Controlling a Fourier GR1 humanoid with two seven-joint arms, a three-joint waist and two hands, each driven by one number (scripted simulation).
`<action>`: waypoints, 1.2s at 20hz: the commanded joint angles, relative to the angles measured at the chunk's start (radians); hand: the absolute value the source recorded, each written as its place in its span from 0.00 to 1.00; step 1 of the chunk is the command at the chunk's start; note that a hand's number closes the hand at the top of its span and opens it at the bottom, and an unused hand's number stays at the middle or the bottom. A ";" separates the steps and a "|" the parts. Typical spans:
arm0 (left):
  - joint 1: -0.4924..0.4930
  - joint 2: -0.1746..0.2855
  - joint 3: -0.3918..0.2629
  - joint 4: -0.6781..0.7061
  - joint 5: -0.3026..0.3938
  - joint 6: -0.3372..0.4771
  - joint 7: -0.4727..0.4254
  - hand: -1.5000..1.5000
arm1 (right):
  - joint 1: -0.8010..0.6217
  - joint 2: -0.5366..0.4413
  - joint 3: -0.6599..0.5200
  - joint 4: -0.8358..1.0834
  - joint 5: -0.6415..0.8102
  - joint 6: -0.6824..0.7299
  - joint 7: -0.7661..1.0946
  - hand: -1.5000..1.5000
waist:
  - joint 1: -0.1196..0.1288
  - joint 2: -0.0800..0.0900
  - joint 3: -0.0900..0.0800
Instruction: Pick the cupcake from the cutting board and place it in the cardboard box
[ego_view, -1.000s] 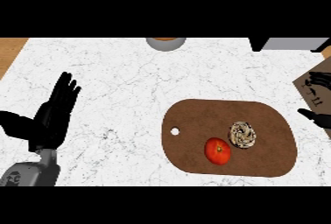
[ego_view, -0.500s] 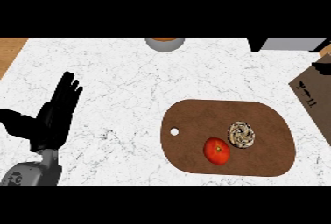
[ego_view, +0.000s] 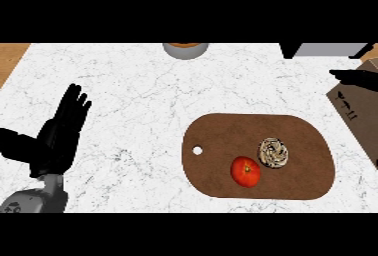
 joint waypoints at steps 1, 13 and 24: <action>0.042 0.027 0.036 -0.023 0.018 -0.060 -0.003 0.50 | -0.030 0.062 -0.015 -0.080 -0.082 0.041 0.162 0.00 | 0.003 0.001 0.000; 0.017 -0.077 0.022 0.032 -0.060 -0.055 -0.042 0.50 | 0.038 0.215 -0.023 -0.233 -0.005 0.030 0.376 0.00 | 0.001 0.002 0.001; -0.024 -0.099 0.050 -0.038 -0.097 -0.047 0.072 0.50 | 0.092 0.339 -0.038 -0.226 0.220 -0.006 0.287 0.00 | 0.001 0.003 0.001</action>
